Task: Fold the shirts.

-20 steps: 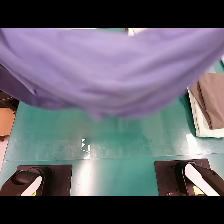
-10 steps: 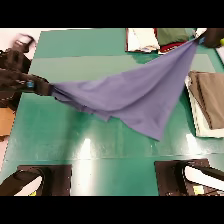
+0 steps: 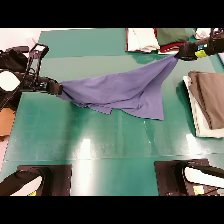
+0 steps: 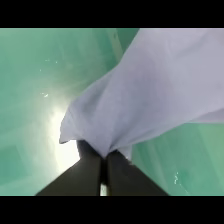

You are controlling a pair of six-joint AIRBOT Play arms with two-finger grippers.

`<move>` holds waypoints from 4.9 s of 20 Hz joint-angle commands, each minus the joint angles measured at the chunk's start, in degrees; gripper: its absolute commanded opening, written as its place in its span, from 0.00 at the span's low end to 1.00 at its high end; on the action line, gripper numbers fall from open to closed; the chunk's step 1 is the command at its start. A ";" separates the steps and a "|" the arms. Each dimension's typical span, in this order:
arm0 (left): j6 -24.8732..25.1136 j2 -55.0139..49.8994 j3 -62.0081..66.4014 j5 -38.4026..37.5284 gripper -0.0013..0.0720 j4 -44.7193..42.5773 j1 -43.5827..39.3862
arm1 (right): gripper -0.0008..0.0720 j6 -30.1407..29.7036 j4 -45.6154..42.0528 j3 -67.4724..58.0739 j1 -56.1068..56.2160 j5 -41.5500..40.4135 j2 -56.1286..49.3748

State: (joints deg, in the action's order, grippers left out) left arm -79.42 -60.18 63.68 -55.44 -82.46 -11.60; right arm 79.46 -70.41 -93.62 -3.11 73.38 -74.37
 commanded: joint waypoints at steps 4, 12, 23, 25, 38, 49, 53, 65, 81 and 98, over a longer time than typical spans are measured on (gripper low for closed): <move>10.47 -0.11 0.46 -24.74 0.05 2.01 0.04 | 0.03 0.00 -3.63 0.17 0.17 7.26 5.92; 0.63 -0.11 1.55 -9.42 0.90 12.59 1.70 | 0.03 0.02 -4.68 0.17 0.17 5.14 11.45; -2.08 -25.46 1.49 1.75 0.90 20.26 12.87 | 0.03 0.07 -4.24 0.17 4.52 6.80 6.38; 0.52 -28.57 1.49 2.56 0.90 24.22 12.74 | 0.03 0.07 -4.24 0.17 5.86 6.73 5.40; 2.99 -25.75 16.85 0.37 0.05 24.39 8.68 | 0.03 0.07 -5.64 -1.01 6.58 3.65 6.75; 3.23 14.27 43.36 1.01 0.05 15.06 8.66 | 0.03 0.07 -7.65 -23.96 -3.74 0.59 22.88; 3.02 20.50 43.47 2.25 0.05 14.97 8.66 | 0.03 0.04 -7.39 -23.93 -12.55 2.16 27.17; 1.75 -7.85 28.13 -10.67 0.05 13.27 8.66 | 0.03 0.09 -0.28 -11.32 -10.14 7.63 6.78; -0.04 -17.29 15.74 -18.45 0.75 13.42 19.34 | 0.48 -0.72 0.44 -0.94 -6.56 5.33 -6.69; 4.94 -5.95 -27.43 -3.15 0.75 30.18 19.80 | 0.48 -1.07 5.42 22.21 -5.35 -1.66 12.39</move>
State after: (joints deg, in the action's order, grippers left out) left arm -75.44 -66.26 37.85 -60.73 -55.02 8.16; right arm 78.37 -66.74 -71.88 -8.40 71.94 -62.41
